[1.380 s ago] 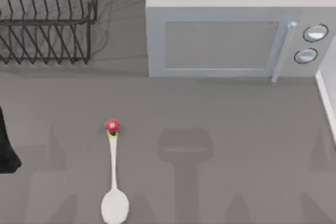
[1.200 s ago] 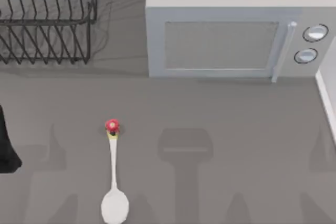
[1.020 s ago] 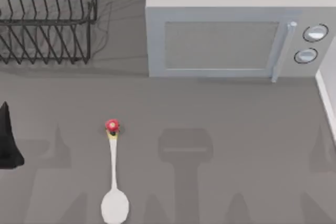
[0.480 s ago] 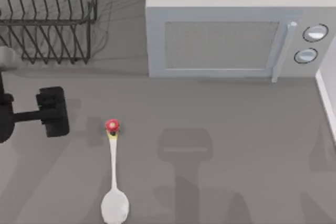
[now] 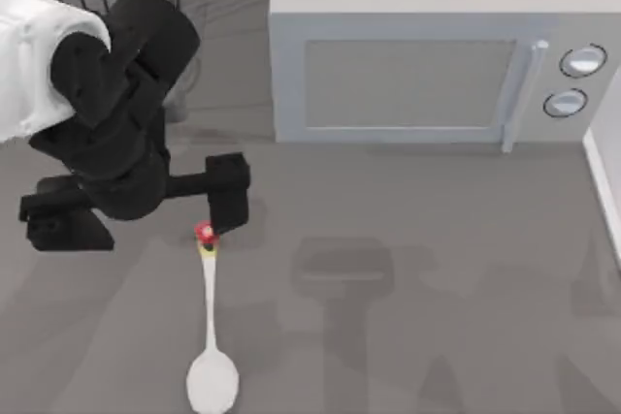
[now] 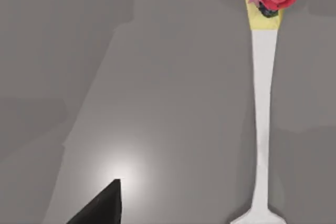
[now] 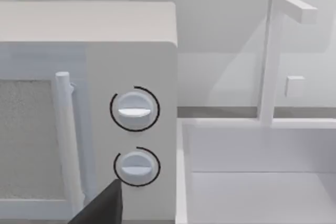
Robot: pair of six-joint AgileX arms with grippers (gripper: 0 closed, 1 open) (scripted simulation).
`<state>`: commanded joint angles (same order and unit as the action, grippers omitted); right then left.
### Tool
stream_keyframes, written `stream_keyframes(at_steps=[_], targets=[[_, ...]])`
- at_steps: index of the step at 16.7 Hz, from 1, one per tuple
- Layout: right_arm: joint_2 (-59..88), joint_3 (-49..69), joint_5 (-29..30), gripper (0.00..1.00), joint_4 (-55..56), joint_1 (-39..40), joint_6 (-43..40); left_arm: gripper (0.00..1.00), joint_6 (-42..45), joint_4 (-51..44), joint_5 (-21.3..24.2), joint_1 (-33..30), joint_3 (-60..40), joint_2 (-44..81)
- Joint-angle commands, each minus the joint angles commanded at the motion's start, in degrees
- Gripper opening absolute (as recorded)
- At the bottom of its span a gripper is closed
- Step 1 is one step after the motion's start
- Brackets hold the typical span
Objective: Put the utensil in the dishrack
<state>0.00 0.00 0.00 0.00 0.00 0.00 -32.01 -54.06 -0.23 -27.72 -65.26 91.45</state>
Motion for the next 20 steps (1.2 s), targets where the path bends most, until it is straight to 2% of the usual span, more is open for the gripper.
stream_keyframes(at_steps=[5,12,15,20], targets=[[0.0,0.0,0.0,1.0,0.0,0.0,0.0,1.0,-4.5,-6.7,-0.1,-3.7,-9.6,12.0],[0.0,0.0,0.0,1.0,0.0,0.0,0.0,1.0,-4.7,-6.9,0.0,-3.7,-10.1,12.8],[0.0,0.0,0.0,1.0,0.0,0.0,0.0,1.0,-4.6,-3.0,-0.1,-3.8,-7.7,14.6],[0.0,0.0,0.0,1.0,0.0,0.0,0.0,1.0,-4.5,10.6,0.0,-3.8,-0.6,20.4]])
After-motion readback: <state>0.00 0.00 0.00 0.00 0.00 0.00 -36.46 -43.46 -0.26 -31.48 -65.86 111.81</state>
